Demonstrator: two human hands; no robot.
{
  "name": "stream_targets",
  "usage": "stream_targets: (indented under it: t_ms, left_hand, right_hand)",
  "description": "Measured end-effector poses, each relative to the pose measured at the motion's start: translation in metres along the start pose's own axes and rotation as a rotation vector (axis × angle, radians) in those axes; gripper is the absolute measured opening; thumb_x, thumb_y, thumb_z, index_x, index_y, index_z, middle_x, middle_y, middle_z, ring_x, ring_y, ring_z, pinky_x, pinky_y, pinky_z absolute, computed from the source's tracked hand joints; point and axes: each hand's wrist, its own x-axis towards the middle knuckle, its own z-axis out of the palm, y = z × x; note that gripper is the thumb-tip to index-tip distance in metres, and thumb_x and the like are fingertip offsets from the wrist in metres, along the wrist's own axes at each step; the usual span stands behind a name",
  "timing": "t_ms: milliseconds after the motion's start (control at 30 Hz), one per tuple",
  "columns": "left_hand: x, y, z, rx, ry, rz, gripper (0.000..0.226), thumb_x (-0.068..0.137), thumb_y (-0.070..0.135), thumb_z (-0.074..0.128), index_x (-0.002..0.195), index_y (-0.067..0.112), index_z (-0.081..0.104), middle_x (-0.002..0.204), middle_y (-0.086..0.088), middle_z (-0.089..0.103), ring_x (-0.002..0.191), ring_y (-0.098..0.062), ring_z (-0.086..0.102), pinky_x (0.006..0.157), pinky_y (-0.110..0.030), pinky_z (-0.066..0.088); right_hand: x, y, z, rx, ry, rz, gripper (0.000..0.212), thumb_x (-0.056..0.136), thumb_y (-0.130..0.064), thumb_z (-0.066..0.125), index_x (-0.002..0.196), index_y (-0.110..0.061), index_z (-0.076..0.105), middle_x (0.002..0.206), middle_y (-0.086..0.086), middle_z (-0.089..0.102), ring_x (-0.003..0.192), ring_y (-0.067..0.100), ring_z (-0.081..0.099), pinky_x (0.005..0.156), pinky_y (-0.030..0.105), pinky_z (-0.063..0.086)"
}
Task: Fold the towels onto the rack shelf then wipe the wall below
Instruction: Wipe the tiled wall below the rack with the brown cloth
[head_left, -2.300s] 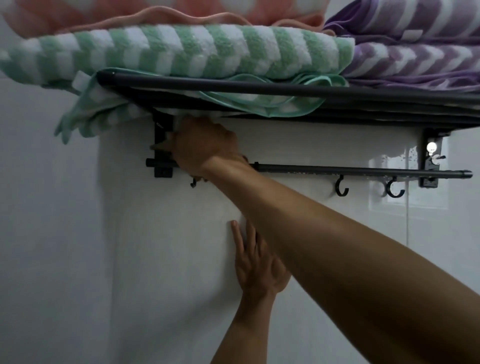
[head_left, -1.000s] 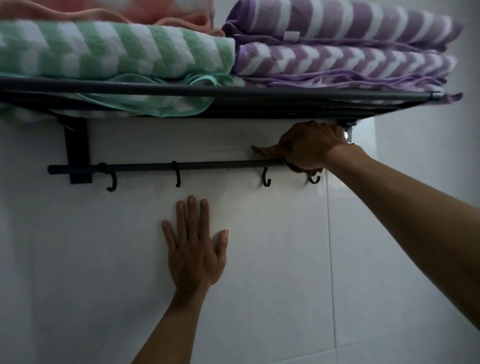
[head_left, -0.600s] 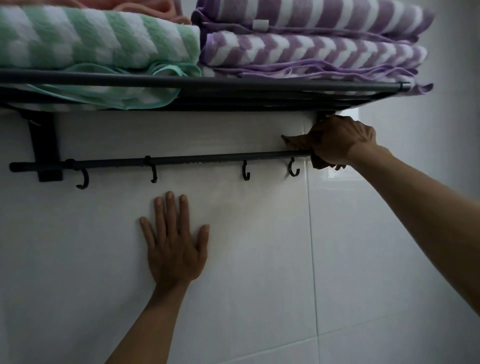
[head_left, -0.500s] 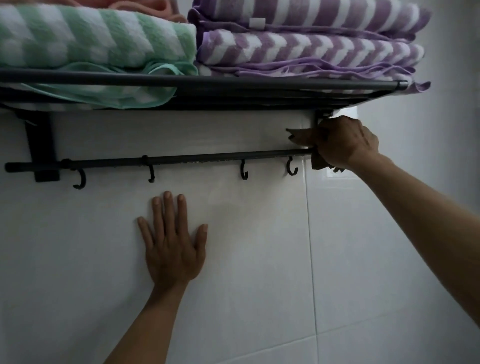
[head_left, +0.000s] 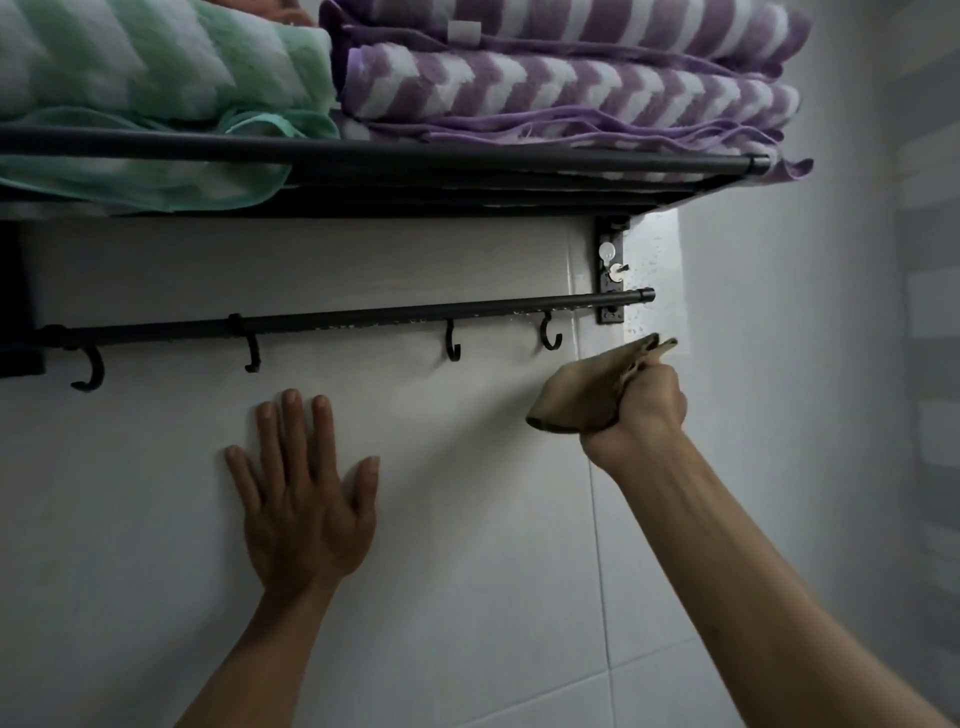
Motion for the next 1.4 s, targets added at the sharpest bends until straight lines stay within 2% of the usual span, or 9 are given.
stream_targets:
  t_ms: [167, 433, 533, 633, 767, 900, 1067, 1233, 1400]
  left_hand:
    - [0.0, 0.001, 0.001, -0.002, 0.019, 0.009, 0.082, 0.094, 0.054, 0.036, 0.16, 0.012, 0.011, 0.168, -0.012, 0.003, 0.155, -0.03, 0.0, 0.122, -0.06, 0.003]
    - [0.001, 0.002, 0.001, 0.012, 0.039, 0.01, 0.081, 0.095, 0.055, 0.034, 0.16, 0.011, 0.013, 0.168, -0.014, 0.005, 0.155, -0.031, 0.002, 0.122, -0.06, 0.003]
    - [0.0, 0.001, 0.001, 0.029, 0.041, 0.017, 0.081, 0.095, 0.056, 0.032, 0.16, 0.01, 0.013, 0.167, -0.015, 0.005, 0.155, -0.032, 0.003, 0.122, -0.06, 0.002]
    - [0.0, 0.001, 0.0, 0.028, 0.044, 0.017, 0.081, 0.095, 0.057, 0.03, 0.16, 0.011, 0.013, 0.167, -0.015, 0.005, 0.155, -0.032, 0.003, 0.122, -0.061, 0.003]
    - [0.0, 0.002, 0.001, 0.028, 0.047, 0.015, 0.082, 0.095, 0.055, 0.036, 0.16, 0.011, 0.013, 0.168, -0.014, 0.005, 0.155, -0.032, 0.003, 0.121, -0.061, 0.005]
    - [0.0, 0.002, 0.001, 0.023, 0.05, 0.014, 0.082, 0.094, 0.055, 0.036, 0.16, 0.011, 0.013, 0.168, -0.014, 0.004, 0.155, -0.031, 0.003, 0.121, -0.061, 0.005]
    - [0.001, 0.003, 0.001, -0.004, 0.033, 0.006, 0.081, 0.095, 0.055, 0.035, 0.16, 0.011, 0.013, 0.168, -0.013, 0.004, 0.155, -0.03, 0.001, 0.121, -0.061, 0.003]
    - [0.001, 0.003, 0.001, -0.003, 0.042, 0.0, 0.081, 0.094, 0.054, 0.037, 0.16, 0.012, 0.014, 0.168, -0.013, 0.005, 0.155, -0.03, 0.002, 0.122, -0.061, 0.003]
    - [0.001, 0.002, 0.001, 0.0, 0.042, 0.0, 0.08, 0.095, 0.054, 0.036, 0.16, 0.012, 0.014, 0.168, -0.013, 0.005, 0.155, -0.03, 0.001, 0.122, -0.06, 0.002]
  right_hand:
    - [0.01, -0.012, 0.021, 0.176, -0.137, 0.039, 0.02, 0.097, -0.017, 0.042, 0.095, -0.019, 0.062, 0.098, -0.001, 0.066, 0.096, 0.021, 0.068, 0.091, 0.04, 0.055]
    - [0.021, -0.023, 0.048, 0.25, -0.181, 0.027, 0.02, 0.095, -0.014, 0.039, 0.099, -0.017, 0.059, 0.086, 0.004, 0.061, 0.071, 0.025, 0.061, 0.073, 0.043, 0.06]
    - [0.013, -0.016, 0.058, 0.232, -0.171, 0.016, 0.019, 0.098, -0.012, 0.036, 0.099, -0.014, 0.055, 0.077, 0.006, 0.053, 0.058, 0.022, 0.051, 0.091, 0.051, 0.056]
    - [0.009, -0.006, 0.06, 0.218, -0.178, 0.021, 0.02, 0.098, -0.009, 0.043, 0.083, -0.017, 0.051, 0.065, 0.001, 0.047, 0.049, 0.019, 0.044, 0.079, 0.041, 0.055]
    - [0.003, -0.002, 0.05, 0.188, -0.196, 0.009, 0.02, 0.1, -0.004, 0.053, 0.083, -0.013, 0.059, 0.075, 0.003, 0.058, 0.064, 0.018, 0.055, 0.093, 0.044, 0.055]
    - [0.001, 0.001, 0.036, 0.158, -0.277, 0.039, 0.01, 0.102, -0.008, 0.053, 0.097, -0.008, 0.062, 0.085, 0.007, 0.065, 0.081, 0.024, 0.065, 0.061, 0.033, 0.061]
    - [0.012, -0.008, 0.04, 0.244, -0.182, -0.008, 0.022, 0.097, 0.003, 0.048, 0.085, -0.01, 0.061, 0.081, 0.006, 0.064, 0.07, 0.022, 0.061, 0.089, 0.046, 0.056]
    - [0.016, -0.003, 0.041, 0.255, -0.234, 0.009, 0.016, 0.1, 0.001, 0.048, 0.1, -0.004, 0.063, 0.097, 0.013, 0.067, 0.087, 0.028, 0.065, 0.099, 0.051, 0.053]
    - [0.022, 0.006, 0.025, 0.236, -0.34, 0.068, 0.027, 0.102, -0.007, 0.044, 0.121, -0.008, 0.063, 0.111, 0.015, 0.07, 0.086, 0.027, 0.068, 0.056, 0.035, 0.061]
